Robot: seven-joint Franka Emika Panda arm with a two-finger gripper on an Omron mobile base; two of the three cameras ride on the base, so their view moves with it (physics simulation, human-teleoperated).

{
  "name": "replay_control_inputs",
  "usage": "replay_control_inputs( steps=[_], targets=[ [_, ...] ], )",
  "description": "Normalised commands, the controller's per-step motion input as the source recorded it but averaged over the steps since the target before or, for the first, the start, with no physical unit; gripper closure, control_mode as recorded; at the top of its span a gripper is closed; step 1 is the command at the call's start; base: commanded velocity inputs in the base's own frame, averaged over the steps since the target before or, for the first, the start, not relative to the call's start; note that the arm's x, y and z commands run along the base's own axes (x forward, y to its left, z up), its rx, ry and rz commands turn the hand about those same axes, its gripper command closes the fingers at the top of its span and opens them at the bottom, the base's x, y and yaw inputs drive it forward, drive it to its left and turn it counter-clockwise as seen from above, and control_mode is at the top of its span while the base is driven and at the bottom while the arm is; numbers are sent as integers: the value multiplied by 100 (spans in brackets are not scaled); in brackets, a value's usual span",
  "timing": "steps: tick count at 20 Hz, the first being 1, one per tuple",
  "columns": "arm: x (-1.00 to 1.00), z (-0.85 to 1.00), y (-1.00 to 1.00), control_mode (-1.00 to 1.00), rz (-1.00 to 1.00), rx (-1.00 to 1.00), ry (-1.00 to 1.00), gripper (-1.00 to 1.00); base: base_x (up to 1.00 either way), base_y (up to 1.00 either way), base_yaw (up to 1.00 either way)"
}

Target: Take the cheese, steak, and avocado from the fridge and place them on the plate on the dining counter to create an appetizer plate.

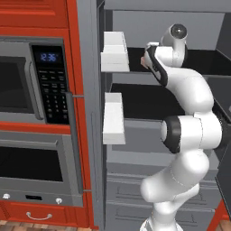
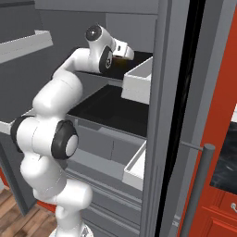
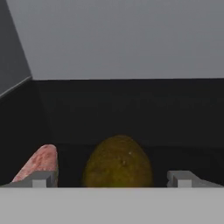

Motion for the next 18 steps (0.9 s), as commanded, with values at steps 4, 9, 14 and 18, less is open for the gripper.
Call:
replay_control_inputs(
  steps=[4, 9, 14, 18],
  targets=[
    [29, -25, -14, -100, 0, 0, 3, -100, 0, 0, 0],
    [6, -32, -15, -100, 0, 0, 3, -100, 0, 0, 0],
    [6, -27, -18, -100, 0, 0, 2, -100, 0, 0, 0],
    [29, -25, -4, -100, 0, 0, 4, -100, 0, 0, 0]
  ],
)
